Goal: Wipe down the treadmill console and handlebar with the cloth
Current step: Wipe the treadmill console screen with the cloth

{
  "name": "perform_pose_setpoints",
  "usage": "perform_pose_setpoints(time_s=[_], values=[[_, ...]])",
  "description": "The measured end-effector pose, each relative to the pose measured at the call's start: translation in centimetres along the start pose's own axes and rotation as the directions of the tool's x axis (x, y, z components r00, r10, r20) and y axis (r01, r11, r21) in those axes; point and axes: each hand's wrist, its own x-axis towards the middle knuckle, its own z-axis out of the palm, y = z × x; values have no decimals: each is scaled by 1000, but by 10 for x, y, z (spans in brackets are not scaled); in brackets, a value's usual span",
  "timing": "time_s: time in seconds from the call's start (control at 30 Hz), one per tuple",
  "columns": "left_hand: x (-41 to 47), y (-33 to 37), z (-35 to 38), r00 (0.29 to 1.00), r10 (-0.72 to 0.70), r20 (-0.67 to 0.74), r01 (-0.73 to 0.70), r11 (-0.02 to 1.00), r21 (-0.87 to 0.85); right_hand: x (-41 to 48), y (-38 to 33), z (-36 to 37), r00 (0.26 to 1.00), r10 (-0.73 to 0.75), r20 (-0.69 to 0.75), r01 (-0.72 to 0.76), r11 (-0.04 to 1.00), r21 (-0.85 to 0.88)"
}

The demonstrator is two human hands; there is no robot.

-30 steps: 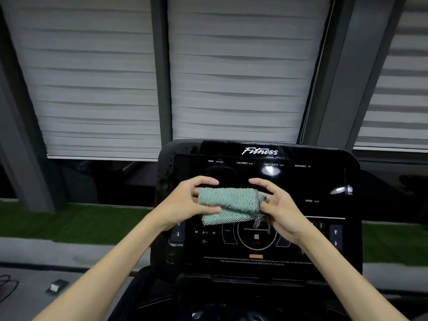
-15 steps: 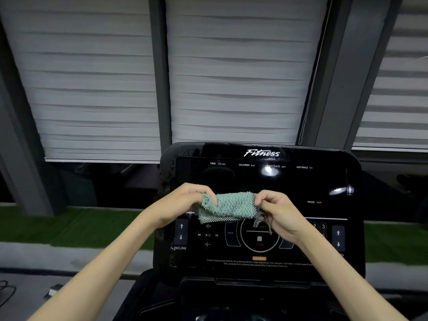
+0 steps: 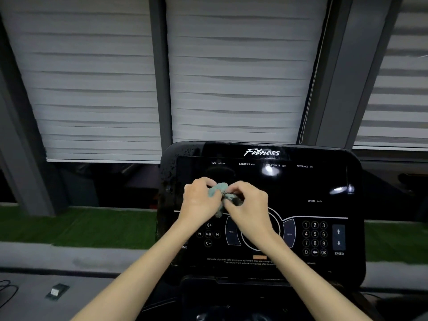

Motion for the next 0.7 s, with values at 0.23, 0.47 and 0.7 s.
perform_pose_setpoints(time_s=[0.23,0.47,0.7], values=[[3,-15,-4,973,-7,232,168,712,-682,-4,-8,0,982,45,183,-100,947,305],[28,-20,-40,987,144,-74,-161,910,-381,38,44,-34,995,-101,0,98,962,-256],[96,-2,-58,687,692,-223,-541,691,479,85,85,-33,991,-97,96,137,692,-709]])
